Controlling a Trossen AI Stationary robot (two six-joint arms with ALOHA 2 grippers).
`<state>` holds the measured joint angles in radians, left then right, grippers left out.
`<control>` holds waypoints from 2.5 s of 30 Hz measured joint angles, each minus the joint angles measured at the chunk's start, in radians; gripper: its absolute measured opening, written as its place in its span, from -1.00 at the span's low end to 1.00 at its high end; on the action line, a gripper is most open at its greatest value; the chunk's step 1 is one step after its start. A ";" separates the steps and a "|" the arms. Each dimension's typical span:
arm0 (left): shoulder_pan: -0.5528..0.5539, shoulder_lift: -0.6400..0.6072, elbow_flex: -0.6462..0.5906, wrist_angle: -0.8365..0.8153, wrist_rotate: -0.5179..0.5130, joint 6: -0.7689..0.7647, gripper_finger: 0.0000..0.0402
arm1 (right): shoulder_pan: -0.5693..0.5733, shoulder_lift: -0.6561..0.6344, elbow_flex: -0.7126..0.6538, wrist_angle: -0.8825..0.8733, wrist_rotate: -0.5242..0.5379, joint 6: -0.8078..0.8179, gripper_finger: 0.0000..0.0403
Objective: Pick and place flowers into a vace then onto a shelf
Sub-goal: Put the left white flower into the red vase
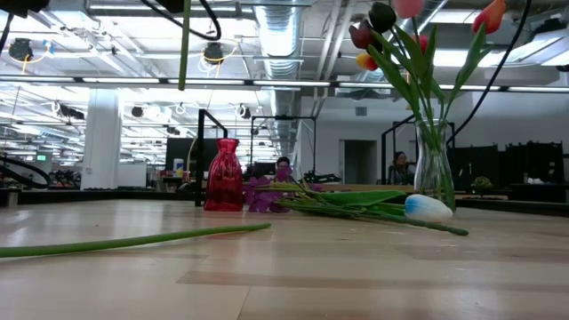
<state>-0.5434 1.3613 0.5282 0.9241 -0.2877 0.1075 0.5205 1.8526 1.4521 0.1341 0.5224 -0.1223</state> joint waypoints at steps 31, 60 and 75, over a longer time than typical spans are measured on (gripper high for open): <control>-0.039 -0.191 -0.133 0.028 -0.250 0.073 -0.99 | 0.035 -0.001 0.000 -0.052 0.086 0.045 0.14; 0.632 -0.301 -0.380 0.316 0.192 0.071 -0.99 | 0.050 -0.001 0.000 -0.072 0.082 0.072 0.00; 0.736 -0.301 -0.372 0.315 0.293 0.041 -0.99 | 0.049 -0.001 0.000 -0.071 0.081 0.071 -0.05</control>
<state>0.1928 1.0604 0.1564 1.2391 0.0050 0.1485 0.5694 1.8519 1.4521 0.0632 0.6037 -0.0513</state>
